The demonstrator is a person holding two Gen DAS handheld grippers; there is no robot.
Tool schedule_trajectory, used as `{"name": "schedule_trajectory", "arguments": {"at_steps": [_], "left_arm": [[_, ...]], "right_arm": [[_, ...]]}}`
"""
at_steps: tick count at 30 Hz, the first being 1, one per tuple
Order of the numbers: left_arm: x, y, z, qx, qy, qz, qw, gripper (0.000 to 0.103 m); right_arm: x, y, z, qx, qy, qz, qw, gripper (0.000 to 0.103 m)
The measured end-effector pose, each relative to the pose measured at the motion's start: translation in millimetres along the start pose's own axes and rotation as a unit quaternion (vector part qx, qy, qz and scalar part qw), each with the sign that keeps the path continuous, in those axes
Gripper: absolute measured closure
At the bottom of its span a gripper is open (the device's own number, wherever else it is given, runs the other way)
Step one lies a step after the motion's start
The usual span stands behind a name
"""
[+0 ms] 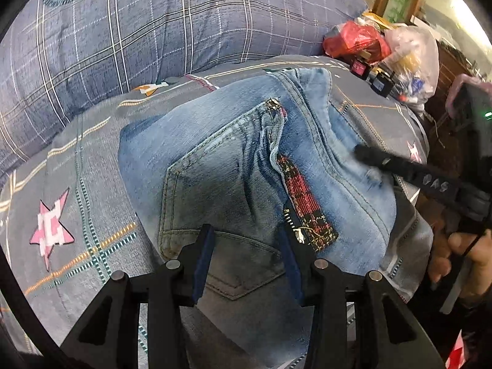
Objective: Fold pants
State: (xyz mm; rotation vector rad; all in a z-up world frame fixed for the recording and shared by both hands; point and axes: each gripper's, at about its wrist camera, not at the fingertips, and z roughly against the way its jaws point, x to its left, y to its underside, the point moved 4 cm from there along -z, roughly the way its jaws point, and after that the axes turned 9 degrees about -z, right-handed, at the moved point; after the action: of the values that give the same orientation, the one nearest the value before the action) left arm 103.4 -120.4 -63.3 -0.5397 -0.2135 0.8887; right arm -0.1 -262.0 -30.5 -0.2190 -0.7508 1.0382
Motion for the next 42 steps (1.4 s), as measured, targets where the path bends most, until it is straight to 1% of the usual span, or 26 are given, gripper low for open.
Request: {"name": "schedule_trajectory", "arguments": {"at_steps": [1, 3, 8, 12, 14, 16, 18, 19, 20, 21, 22, 23, 25, 28, 29, 30, 31, 32, 33, 34, 36, 38, 40, 42], "left_arm": [[-0.6, -0.3, -0.5, 0.001, 0.000, -0.002, 1.0000, 0.059], [0.4, -0.4, -2.3, 0.003, 0.003, 0.002, 1.0000, 0.058], [-1.3, 1.0, -3.0, -0.005, -0.001, -0.009, 1.0000, 0.058], [0.6, -1.0, -3.0, 0.000, 0.008, -0.002, 1.0000, 0.058], [2.2, -2.3, -0.2, -0.005, 0.014, 0.005, 0.9999, 0.058], [4.8, -3.7, 7.9, -0.015, 0.024, 0.015, 0.9995, 0.059], [6.9, -5.1, 19.7, -0.035, 0.034, 0.026, 0.9984, 0.058], [7.9, -5.1, 25.6, -0.046, 0.038, 0.031, 0.9978, 0.058], [9.3, -5.8, 32.5, -0.055, 0.040, 0.034, 0.9971, 0.058], [10.1, -6.2, 35.9, -0.059, 0.039, 0.035, 0.9969, 0.058], [11.1, -6.6, 38.5, -0.063, 0.038, 0.035, 0.9967, 0.058], [11.1, -6.2, 38.5, -0.062, 0.037, 0.034, 0.9968, 0.058], [12.2, -4.0, 32.1, -0.051, 0.030, 0.034, 0.9977, 0.058], [11.9, 5.9, 7.3, -0.016, 0.029, 0.037, 0.9987, 0.058], [10.5, 11.1, -1.1, -0.007, 0.024, 0.037, 0.9990, 0.058], [8.7, 14.0, -3.8, -0.011, 0.020, 0.035, 0.9991, 0.057], [7.4, 14.6, -3.5, -0.018, 0.021, 0.033, 0.9991, 0.057], [4.9, 13.7, -2.5, -0.019, 0.018, 0.027, 0.9993, 0.057], [3.5, 12.6, -1.6, -0.017, 0.014, 0.021, 0.9995, 0.057], [3.1, 12.1, -1.1, -0.015, 0.013, 0.018, 0.9996, 0.057], [4.2, 9.9, 0.4, -0.011, 0.017, 0.018, 0.9996, 0.057], [5.4, 8.5, 5.9, -0.014, 0.023, 0.022, 0.9994, 0.057], [8.7, 7.2, 15.9, -0.029, 0.023, 0.028, 0.9989, 0.057], [11.1, 7.8, 28.4, -0.050, 0.026, 0.035, 0.9978, 0.057]], "right_arm": [[0.8, -2.4, 10.0, -0.018, 0.010, 0.009, 1.000, 0.088], [1.2, -1.9, 20.6, -0.031, 0.021, 0.021, 0.999, 0.089], [-8.7, 9.6, 9.6, -0.004, 0.039, 0.033, 0.999, 0.089], [-9.3, 5.3, 15.7, -0.007, 0.042, 0.024, 0.999, 0.088], [-5.4, -1.4, 22.2, -0.010, 0.048, 0.026, 0.998, 0.087], [0.0, -5.4, 29.8, -0.019, 0.055, 0.035, 0.998, 0.087], [5.5, -9.9, 36.8, -0.023, 0.056, 0.039, 0.997, 0.085], [7.8, -13.1, 40.4, -0.026, 0.056, 0.040, 0.997, 0.079], [10.5, -14.0, 44.4, -0.031, 0.058, 0.041, 0.997, 0.068], [13.8, -14.6, 47.4, -0.035, 0.058, 0.041, 0.997, 0.059], [17.1, -14.9, 50.0, -0.040, 0.055, 0.040, 0.997, 0.035], [20.5, -14.7, 52.4, -0.048, 0.053, 0.039, 0.997, 0.030], [31.3, -12.7, 53.0, -0.055, 0.047, 0.049, 0.996, 0.030], [42.6, -4.1, 40.8, -0.050, 0.058, 0.078, 0.994, 0.030], [42.3, 0.6, 31.1, -0.043, 0.073, 0.093, 0.992, 0.030], [39.3, 4.1, 23.7, -0.035, 0.088, 0.098, 0.991, 0.030], [30.1, 10.5, 8.2, -0.013, 0.125, 0.103, 0.987, 0.030], [20.6, 16.5, -4.3, 0.010, 0.138, 0.100, 0.985, 0.030], [10.4, 20.9, -11.3, 0.020, 0.128, 0.080, 0.988, 0.030], [0.3, 22.0, -12.2, 0.018, 0.105, 0.048, 0.993, 0.029], [-11.7, 19.9, -9.8, 0.024, 0.076, -0.007, 0.997, 0.028], [-10.3, 17.5, -5.1, 0.022, 0.075, -0.008, 0.997, 0.028], [-3.1, 13.4, 8.1, 0.006, 0.080, 0.008, 0.997, 0.028], [2.3, 7.6, 25.1, -0.012, 0.074, 0.009, 0.997, 0.027]]}}
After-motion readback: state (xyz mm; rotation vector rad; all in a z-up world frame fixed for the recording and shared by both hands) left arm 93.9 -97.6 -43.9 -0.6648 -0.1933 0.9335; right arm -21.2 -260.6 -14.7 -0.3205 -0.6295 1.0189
